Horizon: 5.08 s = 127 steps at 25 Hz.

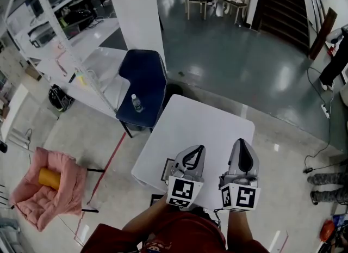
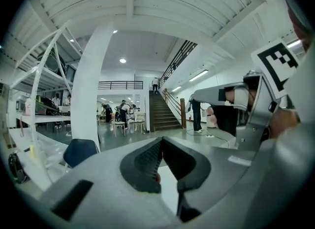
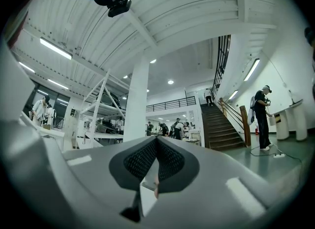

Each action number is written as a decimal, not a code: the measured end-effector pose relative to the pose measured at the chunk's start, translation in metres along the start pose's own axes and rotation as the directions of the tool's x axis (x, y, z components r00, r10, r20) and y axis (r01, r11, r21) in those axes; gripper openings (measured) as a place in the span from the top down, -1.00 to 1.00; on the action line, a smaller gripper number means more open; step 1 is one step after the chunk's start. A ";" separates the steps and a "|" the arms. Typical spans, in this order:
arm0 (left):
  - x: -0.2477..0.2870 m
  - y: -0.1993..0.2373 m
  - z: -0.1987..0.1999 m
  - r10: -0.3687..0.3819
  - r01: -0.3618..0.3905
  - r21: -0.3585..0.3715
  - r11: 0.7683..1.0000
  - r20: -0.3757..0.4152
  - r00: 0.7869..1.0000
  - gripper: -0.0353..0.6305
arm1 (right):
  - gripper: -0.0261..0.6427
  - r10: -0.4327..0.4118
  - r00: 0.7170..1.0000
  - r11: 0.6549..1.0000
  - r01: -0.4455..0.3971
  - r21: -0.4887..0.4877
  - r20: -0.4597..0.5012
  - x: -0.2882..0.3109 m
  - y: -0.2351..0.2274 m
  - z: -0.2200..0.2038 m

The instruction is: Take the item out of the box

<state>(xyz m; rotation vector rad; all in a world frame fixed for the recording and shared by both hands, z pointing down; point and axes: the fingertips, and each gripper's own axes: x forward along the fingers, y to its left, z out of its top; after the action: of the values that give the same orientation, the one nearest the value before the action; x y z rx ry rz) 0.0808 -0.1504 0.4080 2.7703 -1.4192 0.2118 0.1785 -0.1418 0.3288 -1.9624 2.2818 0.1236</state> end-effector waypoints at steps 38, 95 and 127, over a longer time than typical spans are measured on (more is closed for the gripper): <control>-0.014 -0.001 -0.204 -0.072 0.061 -0.038 0.997 -0.545 0.835 0.41 | 0.92 0.024 0.999 1.000 -0.024 0.000 -0.031 0.002 0.017 -0.016; 0.001 -0.012 -0.389 -0.246 0.001 -0.263 0.965 -0.899 0.362 -0.07 | 0.92 0.004 0.995 1.000 -0.004 -0.001 -0.101 0.009 0.005 -0.039; -0.001 -0.001 -0.401 -0.199 0.057 -0.191 0.980 -0.931 0.306 0.52 | 0.92 -0.003 0.994 1.000 0.002 -0.008 -0.112 0.017 0.005 -0.042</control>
<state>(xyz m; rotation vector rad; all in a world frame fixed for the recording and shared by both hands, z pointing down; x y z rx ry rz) 0.0373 -0.1166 0.8049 1.8575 -0.7670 1.4210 0.1694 -0.1637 0.3678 -2.0254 2.3502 0.0230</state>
